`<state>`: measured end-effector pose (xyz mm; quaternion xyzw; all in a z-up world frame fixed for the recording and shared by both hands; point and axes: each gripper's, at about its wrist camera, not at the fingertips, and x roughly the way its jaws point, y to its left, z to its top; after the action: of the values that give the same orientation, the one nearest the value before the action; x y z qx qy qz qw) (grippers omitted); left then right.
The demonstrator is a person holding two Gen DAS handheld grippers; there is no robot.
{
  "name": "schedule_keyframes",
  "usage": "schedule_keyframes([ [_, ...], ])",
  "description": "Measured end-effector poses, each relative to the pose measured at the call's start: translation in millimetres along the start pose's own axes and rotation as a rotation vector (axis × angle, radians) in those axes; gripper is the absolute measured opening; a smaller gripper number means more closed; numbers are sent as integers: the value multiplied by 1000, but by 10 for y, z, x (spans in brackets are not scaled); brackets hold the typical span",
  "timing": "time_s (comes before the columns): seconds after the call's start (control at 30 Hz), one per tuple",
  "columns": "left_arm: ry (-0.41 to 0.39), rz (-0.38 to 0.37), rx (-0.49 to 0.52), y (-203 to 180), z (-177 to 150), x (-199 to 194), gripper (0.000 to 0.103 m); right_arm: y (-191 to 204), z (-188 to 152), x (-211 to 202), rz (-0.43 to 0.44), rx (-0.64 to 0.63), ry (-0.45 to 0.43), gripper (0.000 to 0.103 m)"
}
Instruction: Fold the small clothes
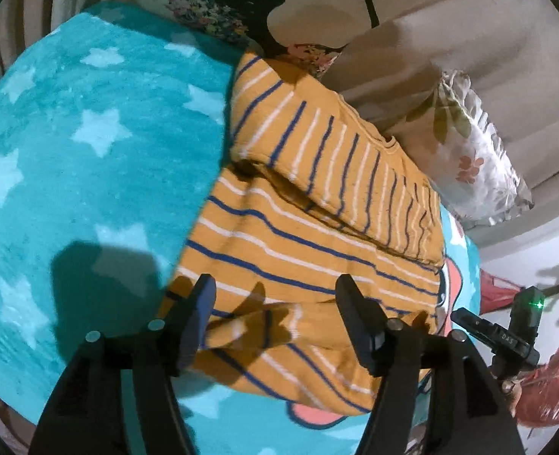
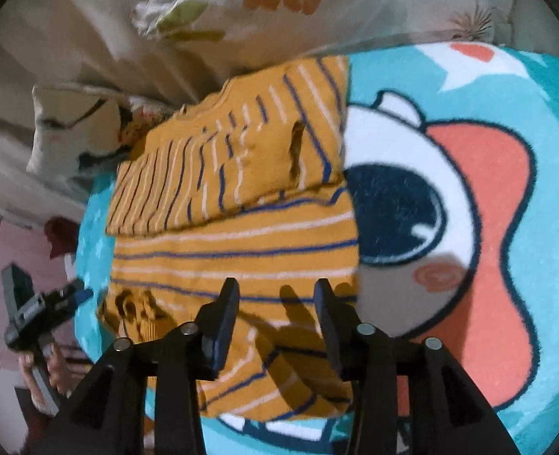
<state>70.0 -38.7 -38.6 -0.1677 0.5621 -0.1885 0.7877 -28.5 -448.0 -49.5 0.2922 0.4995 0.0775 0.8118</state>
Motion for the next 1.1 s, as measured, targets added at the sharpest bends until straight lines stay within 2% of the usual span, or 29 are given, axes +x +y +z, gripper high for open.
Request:
schedule_keyframes([
  [0.07, 3, 25, 80, -58, 1, 8, 66, 28, -75, 87, 10, -30, 36, 53],
  [0.2, 40, 31, 313, -340, -109, 28, 66, 240, -255, 272, -22, -142, 102, 54],
  [0.27, 53, 74, 480, -529, -228, 56, 66, 368, -330, 294, -46, -208, 116, 54],
  [0.37, 79, 156, 712, -742, -448, 159, 66, 525, -398, 288, -98, -300, 107, 60],
  [0.47, 117, 189, 844, -821, -589, 295, 66, 598, -408, 351, -126, -359, 123, 63],
  [0.57, 141, 201, 887, -829, -603, 431, 66, 576, -401, 454, -146, -374, 155, 63],
  [0.7, 134, 216, 920, -900, -603, 601, 66, 585, -403, 587, -164, -395, 174, 63],
  [0.83, 141, 224, 912, -942, -554, 749, 66, 624, -388, 704, -183, -418, 179, 63],
  [0.9, 177, 219, 875, -916, -505, 818, 64, 663, -384, 726, -172, -426, 178, 63],
  [1.0, 235, 158, 783, -827, -399, 811, 15, 740, -402, 748, -150, -435, 174, 63],
  [1.1, 226, 108, 654, -677, -229, 715, 10, 715, -394, 818, -149, -418, 174, 63],
])
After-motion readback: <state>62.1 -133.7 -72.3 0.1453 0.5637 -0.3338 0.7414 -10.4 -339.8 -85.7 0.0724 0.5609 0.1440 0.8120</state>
